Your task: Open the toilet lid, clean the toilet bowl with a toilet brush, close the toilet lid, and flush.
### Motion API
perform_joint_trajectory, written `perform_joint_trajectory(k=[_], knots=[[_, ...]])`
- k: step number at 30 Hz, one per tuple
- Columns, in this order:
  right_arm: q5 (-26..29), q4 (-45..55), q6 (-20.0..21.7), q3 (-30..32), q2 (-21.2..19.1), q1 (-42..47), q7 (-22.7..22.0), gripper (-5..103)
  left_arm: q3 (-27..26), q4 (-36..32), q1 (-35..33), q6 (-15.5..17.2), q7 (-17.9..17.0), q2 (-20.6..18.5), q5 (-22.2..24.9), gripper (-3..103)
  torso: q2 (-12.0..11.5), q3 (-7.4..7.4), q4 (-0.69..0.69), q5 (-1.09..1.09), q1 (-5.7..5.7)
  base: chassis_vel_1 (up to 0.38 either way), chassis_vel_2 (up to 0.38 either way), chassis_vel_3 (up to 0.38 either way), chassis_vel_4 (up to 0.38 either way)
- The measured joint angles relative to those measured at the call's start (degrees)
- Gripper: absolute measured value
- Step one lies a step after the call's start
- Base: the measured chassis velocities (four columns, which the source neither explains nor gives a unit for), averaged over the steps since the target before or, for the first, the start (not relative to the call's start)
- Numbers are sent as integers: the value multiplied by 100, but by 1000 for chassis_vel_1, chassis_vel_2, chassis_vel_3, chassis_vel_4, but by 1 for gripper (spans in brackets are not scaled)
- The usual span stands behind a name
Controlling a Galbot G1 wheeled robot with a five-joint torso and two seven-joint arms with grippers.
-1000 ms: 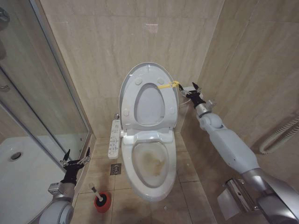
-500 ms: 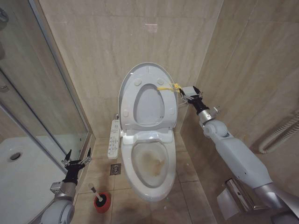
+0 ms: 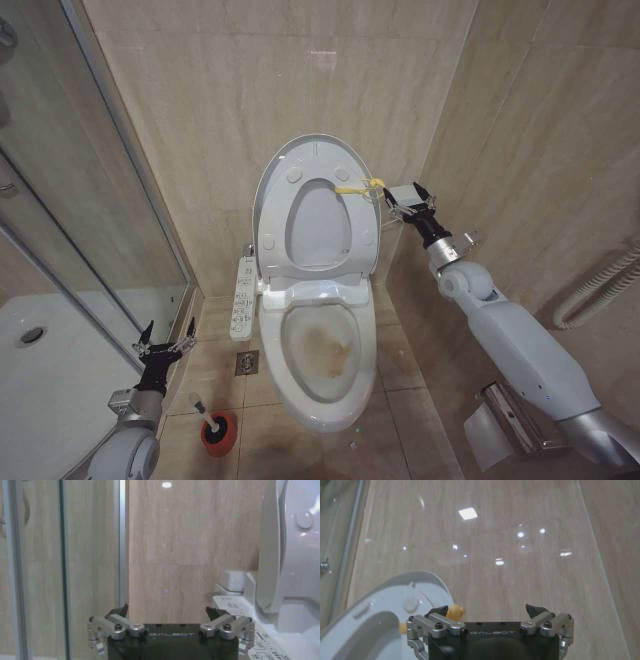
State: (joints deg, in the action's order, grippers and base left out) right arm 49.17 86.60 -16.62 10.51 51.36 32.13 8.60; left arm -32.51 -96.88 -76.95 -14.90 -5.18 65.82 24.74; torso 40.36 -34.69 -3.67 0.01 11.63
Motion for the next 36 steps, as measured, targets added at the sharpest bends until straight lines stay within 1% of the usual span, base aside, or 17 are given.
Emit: perform_joint_trajectory(k=[4,8,9,12,13,15,16,17,20,22,24,25,30,31,33,34,36], knots=[[7,344,3,196,-69,242,-43,100,-5,-17,2,0,-1,-26,5,100,0,0,1,-1,0,0,0,0,0],[40,1320,7,827,-335,1149,-105,100,-4,-37,5,-1,-3,-59,7,100,0,0,-1,-1,0,0,0,0,0],[40,1320,7,827,-335,1149,-105,100,-4,-37,5,-1,-3,-59,7,100,0,0,-1,-1,0,0,0,0,0],[42,1851,-16,1124,-441,1729,-144,100,14,-46,6,-1,-4,-56,6,100,0,0,-2,0,0,0,0,0,0],[41,2177,-37,1330,-472,2106,-182,100,28,-59,9,0,-4,-52,5,100,0,1,-2,0,-1,0,0,0,0],[23,2707,-64,1763,-475,2814,-233,100,50,-94,12,-1,-5,-51,4,100,1,1,-1,-2,-1,0,0,0,0],[23,2707,-64,1763,-475,2814,-233,100,50,-94,12,-1,-5,-51,4,100,1,1,-1,-2,-1,0,0,0,0],[-27,2895,-76,1953,-431,3138,-234,100,63,-116,14,-1,-5,-56,5,100,1,1,0,-2,-1,0,0,0,0],[-255,3340,-97,2325,-137,3977,-290,100,75,-175,20,-2,-6,-84,19,100,1,1,-2,0,-1,0,0,0,0],[-331,3419,-102,2405,-29,4152,-312,100,82,-187,26,-2,-8,-93,25,100,1,1,-1,-1,-1,0,0,0,0],[-560,3613,-108,2596,335,4628,-350,100,122,-220,56,-5,-13,-111,38,100,1,1,0,-1,-1,0,0,0,0],[-560,3613,-108,2596,335,4628,-350,100,122,-220,56,-5,-13,-111,38,100,1,1,0,-1,-1,0,0,0,0],[-1172,3859,-154,2869,1224,5548,-370,100,228,-332,116,-5,-18,-138,56,100,1,1,-1,-1,-1,0,0,0,0],[-1172,3859,-154,2869,1224,5548,-370,100,228,-332,116,-5,-18,-138,56,100,1,1,-1,-1,-1,0,0,0,0],[-1402,3863,-185,2912,1435,5816,-410,100,249,-382,110,-16,-15,-144,75,100,1,1,-1,-2,-1,0,0,0,0],[-1542,3855,-210,2935,1639,6024,-451,100,263,-406,87,-57,-3,-148,85,100,1,1,-2,-2,-1,0,0,0,0],[-1604,3835,-235,2934,1764,6135,-500,100,271,-407,66,-101,14,-148,85,100,1,1,-2,-2,-1,0,0,0,0]])
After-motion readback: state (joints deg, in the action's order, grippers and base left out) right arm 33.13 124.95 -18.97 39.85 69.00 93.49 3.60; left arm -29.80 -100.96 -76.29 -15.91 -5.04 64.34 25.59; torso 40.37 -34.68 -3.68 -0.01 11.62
